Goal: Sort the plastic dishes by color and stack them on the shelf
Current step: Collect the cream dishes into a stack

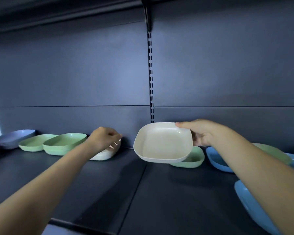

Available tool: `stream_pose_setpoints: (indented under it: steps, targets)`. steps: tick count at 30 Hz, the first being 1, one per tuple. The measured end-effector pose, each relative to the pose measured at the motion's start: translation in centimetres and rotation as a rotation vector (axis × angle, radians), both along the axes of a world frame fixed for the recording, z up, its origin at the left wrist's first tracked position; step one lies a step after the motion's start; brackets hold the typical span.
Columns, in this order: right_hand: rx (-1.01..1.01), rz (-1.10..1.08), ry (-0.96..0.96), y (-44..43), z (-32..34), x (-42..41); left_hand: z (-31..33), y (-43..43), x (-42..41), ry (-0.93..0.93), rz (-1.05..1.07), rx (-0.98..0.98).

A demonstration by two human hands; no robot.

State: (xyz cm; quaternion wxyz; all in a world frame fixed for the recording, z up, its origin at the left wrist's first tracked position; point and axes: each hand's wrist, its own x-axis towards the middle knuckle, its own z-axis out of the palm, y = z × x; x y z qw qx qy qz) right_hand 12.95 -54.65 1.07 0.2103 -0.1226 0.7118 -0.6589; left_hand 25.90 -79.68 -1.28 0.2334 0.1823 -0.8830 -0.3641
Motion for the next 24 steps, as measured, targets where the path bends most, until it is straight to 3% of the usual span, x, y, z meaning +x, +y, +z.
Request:
stream_pose_setpoints:
  steps: [9, 19, 24]
  targets:
    - [0.087, -0.053, 0.127, -16.3, -0.5, -0.3, 1.9, -13.8, 1.9, -0.040, -0.067, -0.111]
    - [0.098, -0.211, 0.177, -27.6, -3.9, -2.3, -1.0, -20.5, -2.4, -0.047, -0.175, 0.148]
    - [0.101, -0.233, 0.185, -28.3, -4.7, -2.7, -2.9, -21.7, -4.4, -0.089, -0.077, -0.029]
